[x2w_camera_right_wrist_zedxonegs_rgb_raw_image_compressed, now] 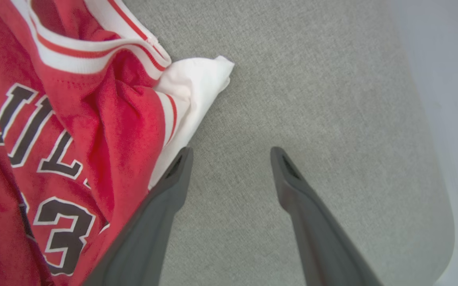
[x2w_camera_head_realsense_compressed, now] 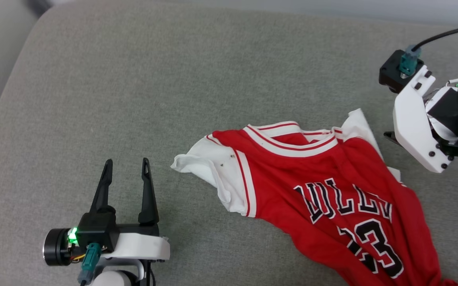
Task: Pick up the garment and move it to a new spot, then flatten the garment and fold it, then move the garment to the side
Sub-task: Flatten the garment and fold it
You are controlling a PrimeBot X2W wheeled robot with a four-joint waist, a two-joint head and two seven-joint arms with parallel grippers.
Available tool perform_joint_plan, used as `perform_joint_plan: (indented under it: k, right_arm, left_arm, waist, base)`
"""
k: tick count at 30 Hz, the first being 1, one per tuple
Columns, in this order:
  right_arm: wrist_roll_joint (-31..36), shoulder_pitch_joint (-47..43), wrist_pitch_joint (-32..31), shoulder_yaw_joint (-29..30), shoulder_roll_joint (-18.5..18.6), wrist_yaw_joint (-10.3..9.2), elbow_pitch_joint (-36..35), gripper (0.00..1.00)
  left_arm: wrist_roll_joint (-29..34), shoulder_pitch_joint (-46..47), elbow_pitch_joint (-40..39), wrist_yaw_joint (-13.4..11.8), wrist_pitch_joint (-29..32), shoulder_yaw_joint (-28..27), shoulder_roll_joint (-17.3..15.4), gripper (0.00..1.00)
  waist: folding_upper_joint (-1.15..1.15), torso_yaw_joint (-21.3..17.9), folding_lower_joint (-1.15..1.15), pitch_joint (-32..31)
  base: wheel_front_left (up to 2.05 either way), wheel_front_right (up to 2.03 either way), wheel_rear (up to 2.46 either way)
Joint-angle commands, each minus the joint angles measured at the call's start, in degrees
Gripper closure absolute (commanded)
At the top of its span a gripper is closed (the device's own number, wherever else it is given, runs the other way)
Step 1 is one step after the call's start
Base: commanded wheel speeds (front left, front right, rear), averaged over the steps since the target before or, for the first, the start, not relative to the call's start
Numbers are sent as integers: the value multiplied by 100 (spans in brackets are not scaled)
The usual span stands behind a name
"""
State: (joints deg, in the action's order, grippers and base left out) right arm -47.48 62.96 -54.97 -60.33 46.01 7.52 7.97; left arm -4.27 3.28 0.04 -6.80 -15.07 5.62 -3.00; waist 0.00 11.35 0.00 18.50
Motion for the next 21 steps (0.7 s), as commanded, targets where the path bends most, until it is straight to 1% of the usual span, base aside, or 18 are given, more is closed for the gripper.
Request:
perform_joint_plan:
  k: [1,7,12,15,16,17,21]
  right_arm:
    - [-24,100,37,-65,-64,-6,104,0]
    - [-152,277,238,-514,-312,-5,583,0]
    - [-206,91,279,-1112,-330,-6,762,0]
    - [-253,-43,339,-1304,-329,-5,826,1]
    - [-260,-44,442,-1316,-351,-6,837,82]
    - [-278,-28,522,-1319,-369,-5,848,100]
    - [-338,214,998,-1265,-309,-7,832,100]
  left_arm:
    - [-25,114,-27,-27,-14,39,12,0]
    - [-148,340,-50,-77,-14,182,16,0]
    - [-213,473,-28,-137,-14,256,17,0]
    - [-240,532,12,-158,-14,273,18,0]
    - [-242,529,29,-170,-14,266,17,0]
    - [-236,516,50,-170,-14,253,17,0]
    - [-210,414,111,-173,-14,200,16,0]
  waist:
    - [0,189,0,263]
    - [0,340,0,649]
    - [0,400,0,764]
    - [0,399,0,747]
    - [0,383,0,721]
    - [0,359,0,682]
    - [0,247,0,428]
  base:
    - [0,0,0]
    - [0,0,0]
    - [0,0,0]
    - [0,0,0]
    - [0,0,0]
    - [0,0,0]
    - [0,0,0]
